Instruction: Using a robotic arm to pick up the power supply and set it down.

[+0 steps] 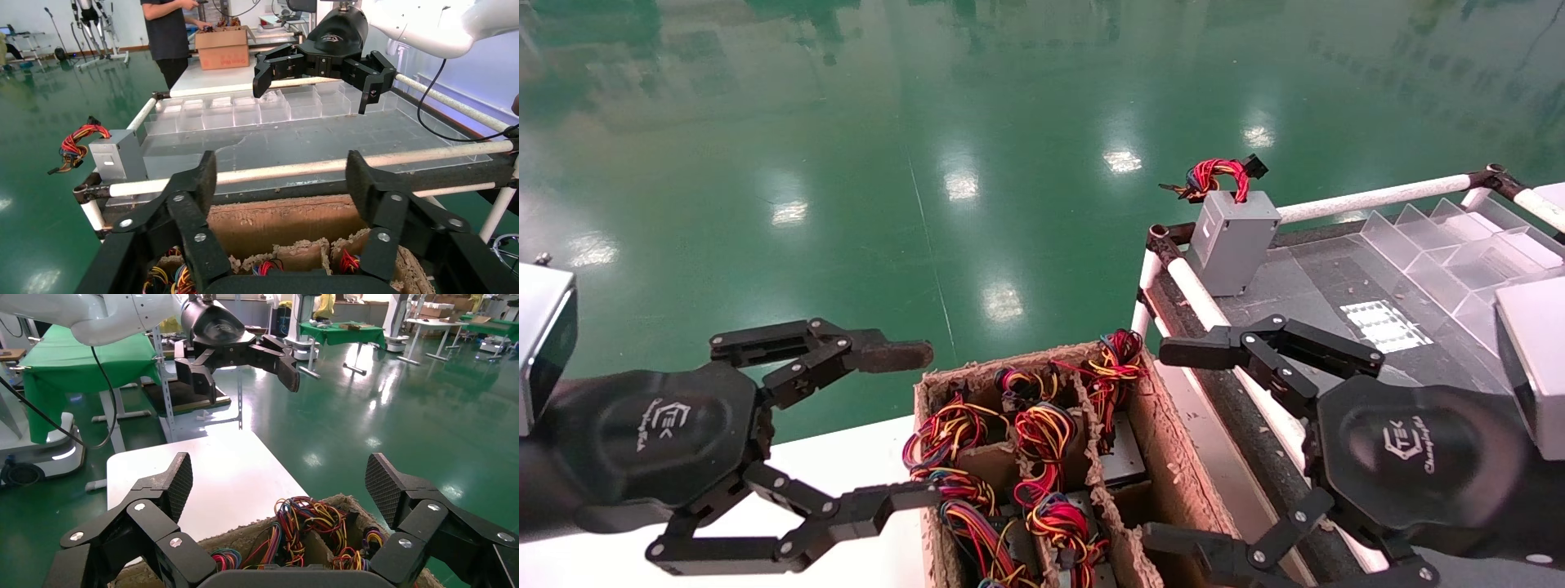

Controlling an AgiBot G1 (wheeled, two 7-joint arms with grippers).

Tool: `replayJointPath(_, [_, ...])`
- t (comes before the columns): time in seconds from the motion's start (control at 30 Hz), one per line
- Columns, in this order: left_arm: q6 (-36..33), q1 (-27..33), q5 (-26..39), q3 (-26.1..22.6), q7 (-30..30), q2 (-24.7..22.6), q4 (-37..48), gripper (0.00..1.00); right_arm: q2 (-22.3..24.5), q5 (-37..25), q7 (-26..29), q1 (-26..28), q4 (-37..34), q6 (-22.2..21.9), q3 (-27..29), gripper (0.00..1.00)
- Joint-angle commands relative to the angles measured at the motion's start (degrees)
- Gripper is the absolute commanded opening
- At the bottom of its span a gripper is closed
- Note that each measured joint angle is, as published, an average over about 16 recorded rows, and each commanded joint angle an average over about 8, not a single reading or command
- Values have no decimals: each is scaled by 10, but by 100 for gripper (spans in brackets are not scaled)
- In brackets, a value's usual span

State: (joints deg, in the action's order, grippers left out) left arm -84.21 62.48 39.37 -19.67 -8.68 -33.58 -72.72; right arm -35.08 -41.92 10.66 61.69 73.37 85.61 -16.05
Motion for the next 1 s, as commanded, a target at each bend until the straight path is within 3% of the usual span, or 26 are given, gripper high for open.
replayJointPath(0.03, [0,0,0,0,0,0,0,0,0,0,0,0,0,0,0,100])
replayJointPath(1.0, [0,0,0,0,0,0,0,0,0,0,0,0,0,0,0,100])
